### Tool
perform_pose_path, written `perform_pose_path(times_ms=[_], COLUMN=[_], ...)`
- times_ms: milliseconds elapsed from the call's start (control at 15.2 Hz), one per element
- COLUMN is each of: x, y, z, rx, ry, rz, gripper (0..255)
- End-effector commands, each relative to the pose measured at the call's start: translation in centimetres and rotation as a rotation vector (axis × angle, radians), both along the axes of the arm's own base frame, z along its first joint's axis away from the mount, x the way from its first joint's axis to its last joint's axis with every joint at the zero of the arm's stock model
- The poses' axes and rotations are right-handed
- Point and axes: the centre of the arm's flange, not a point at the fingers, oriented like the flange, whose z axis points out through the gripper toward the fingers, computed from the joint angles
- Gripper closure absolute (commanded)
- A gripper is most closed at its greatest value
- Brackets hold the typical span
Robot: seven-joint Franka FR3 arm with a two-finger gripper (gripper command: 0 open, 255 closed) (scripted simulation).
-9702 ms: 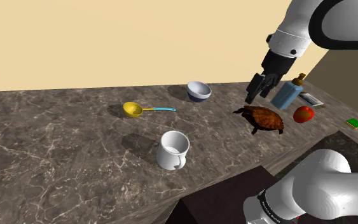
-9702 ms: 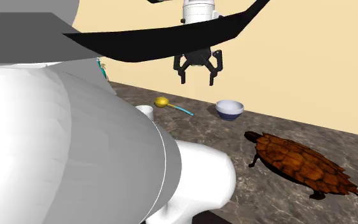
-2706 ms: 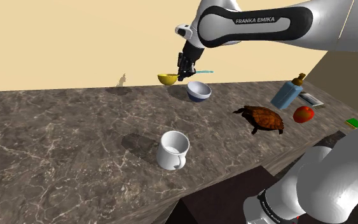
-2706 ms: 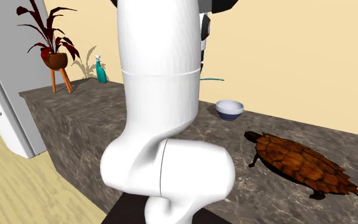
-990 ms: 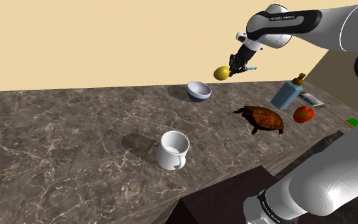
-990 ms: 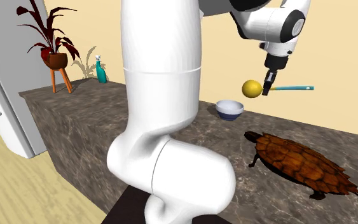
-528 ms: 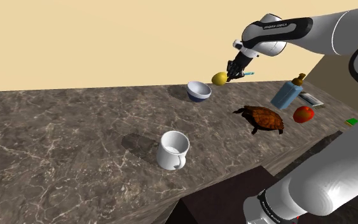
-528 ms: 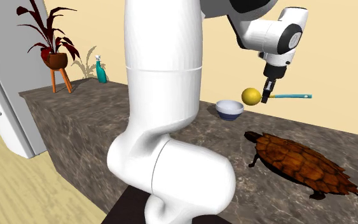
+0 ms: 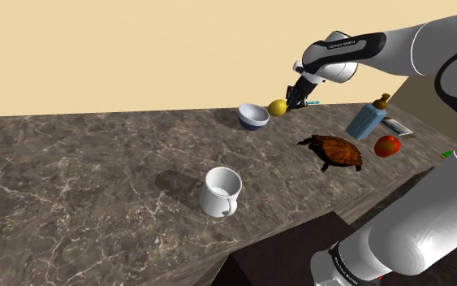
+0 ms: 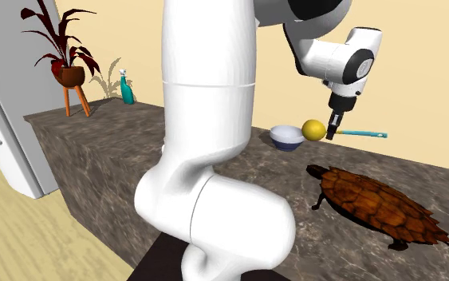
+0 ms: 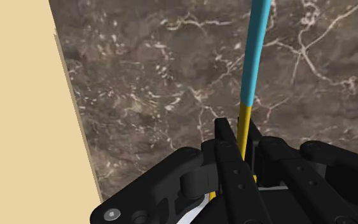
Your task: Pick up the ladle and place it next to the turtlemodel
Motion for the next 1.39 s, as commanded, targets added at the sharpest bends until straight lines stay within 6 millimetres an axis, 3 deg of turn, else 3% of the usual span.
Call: perform_pose_path(times_ms=[0, 858, 1320], x=[0.1, 0.1, 0.1], y=[0.1, 0.1, 0.1], z=[-1.2, -7.9, -7.9], rx=[0.001, 0.001, 0.001], ry=[0.002, 0.002, 0.002], rz=[0.002, 0.002, 0.002], gripper=[255, 255, 255])
